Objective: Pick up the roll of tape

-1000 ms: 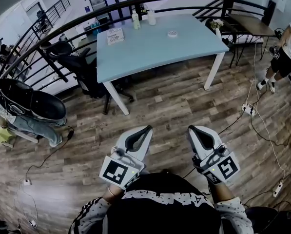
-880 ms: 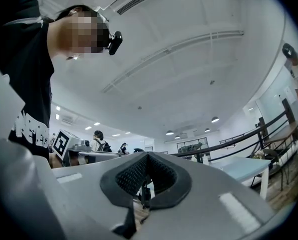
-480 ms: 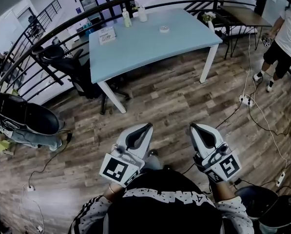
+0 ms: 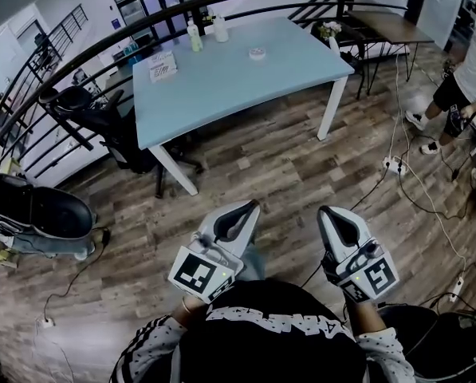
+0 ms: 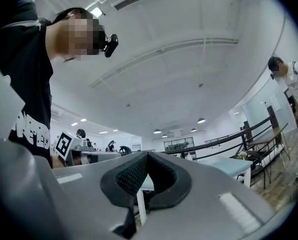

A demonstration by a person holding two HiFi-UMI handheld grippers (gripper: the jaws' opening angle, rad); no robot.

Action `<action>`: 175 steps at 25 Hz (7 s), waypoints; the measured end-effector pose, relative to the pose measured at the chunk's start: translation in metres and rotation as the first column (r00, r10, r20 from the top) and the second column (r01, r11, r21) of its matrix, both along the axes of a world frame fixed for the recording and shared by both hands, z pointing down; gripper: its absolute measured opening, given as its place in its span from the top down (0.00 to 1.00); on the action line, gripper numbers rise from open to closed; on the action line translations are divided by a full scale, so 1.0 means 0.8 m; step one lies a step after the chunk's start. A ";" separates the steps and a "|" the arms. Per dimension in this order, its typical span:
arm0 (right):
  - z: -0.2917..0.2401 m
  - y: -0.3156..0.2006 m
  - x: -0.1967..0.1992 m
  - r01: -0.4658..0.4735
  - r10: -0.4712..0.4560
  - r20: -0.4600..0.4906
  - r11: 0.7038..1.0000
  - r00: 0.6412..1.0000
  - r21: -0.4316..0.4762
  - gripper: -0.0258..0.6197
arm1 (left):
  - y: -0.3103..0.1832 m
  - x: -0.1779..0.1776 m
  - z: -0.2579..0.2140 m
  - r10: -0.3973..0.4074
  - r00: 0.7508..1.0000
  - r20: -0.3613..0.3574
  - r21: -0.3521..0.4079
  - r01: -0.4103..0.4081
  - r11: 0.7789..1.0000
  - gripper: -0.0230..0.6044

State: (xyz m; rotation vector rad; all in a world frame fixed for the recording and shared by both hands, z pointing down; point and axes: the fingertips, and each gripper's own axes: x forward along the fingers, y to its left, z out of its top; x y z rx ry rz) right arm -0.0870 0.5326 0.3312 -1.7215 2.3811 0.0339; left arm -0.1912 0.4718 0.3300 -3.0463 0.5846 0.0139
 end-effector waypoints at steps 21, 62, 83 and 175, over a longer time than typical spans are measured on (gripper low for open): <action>0.000 -0.180 0.032 -0.007 0.007 -0.028 1.000 1.000 -0.006 0.96 | -0.184 0.034 0.015 0.005 1.000 -0.018 -0.027 -0.005 1.000 0.96; 0.028 -0.378 0.066 -0.049 0.047 -0.021 0.990 0.999 -0.131 0.96 | -0.390 0.070 0.055 0.034 0.999 0.020 -0.123 -0.032 0.992 0.96; 0.025 -0.501 0.042 -0.067 0.070 0.016 0.984 0.997 -0.162 0.96 | -0.518 0.043 0.055 0.057 0.998 -0.018 -0.134 -0.059 0.989 0.96; 0.074 -0.780 0.219 0.375 -0.343 0.195 0.913 0.919 -0.161 0.96 | -0.720 0.168 0.060 -0.414 0.899 0.142 -0.113 0.430 0.896 0.96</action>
